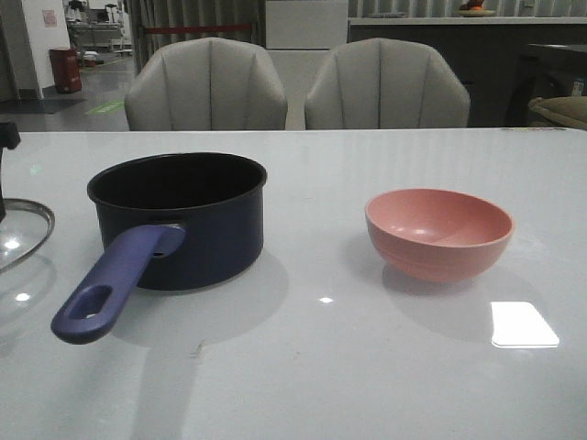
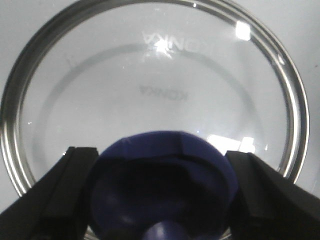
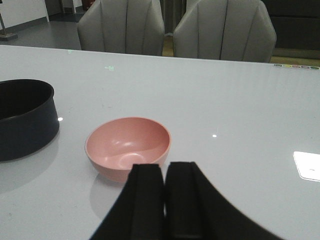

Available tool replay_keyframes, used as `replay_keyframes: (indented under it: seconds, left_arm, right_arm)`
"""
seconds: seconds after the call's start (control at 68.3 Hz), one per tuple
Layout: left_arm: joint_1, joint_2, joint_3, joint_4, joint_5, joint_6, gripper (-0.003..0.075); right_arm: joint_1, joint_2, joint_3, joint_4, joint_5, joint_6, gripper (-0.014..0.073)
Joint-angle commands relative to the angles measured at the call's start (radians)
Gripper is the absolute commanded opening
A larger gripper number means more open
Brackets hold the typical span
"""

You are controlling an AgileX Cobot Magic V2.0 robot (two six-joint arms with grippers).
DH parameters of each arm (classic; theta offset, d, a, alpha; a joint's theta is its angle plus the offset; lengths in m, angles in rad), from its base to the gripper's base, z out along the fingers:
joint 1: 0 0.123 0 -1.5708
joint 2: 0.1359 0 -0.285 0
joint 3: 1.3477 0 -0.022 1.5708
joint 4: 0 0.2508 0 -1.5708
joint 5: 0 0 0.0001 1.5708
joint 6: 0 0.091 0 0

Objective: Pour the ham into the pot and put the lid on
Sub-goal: 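Lift the lid and lower it onto the pot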

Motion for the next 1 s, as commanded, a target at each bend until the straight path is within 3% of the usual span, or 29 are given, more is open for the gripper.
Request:
replay_keyframes:
  seconds: [0.0,0.22,0.351,0.659,0.981]
  left_arm:
    - [0.001,-0.086,-0.066,-0.010,0.007,0.014,0.0312]
    - [-0.050,-0.123,-0.247,-0.036,0.123,0.112,0.0312]
    - [-0.155,-0.123,-0.358,-0.060,0.149,0.156,0.0312]
    - [-0.387,-0.056,-0.441,-0.054,0.157,0.167,0.0312]
    - [-0.425,0.054,-0.492,-0.057,0.199,0.167,0.0312]
  right_arm:
    - [0.001,0.009,-0.029,0.001,-0.087,-0.012,0.0158]
    - [0.001,0.009,-0.029,0.001,-0.087,-0.012,0.0158]
    - [0.001,0.009,-0.029,0.001,-0.087,-0.012,0.0158]
    - [0.001,0.009,-0.029,0.001,-0.087,-0.012,0.0158]
    - [0.001,0.009,-0.029,0.001,-0.087,-0.012,0.0158]
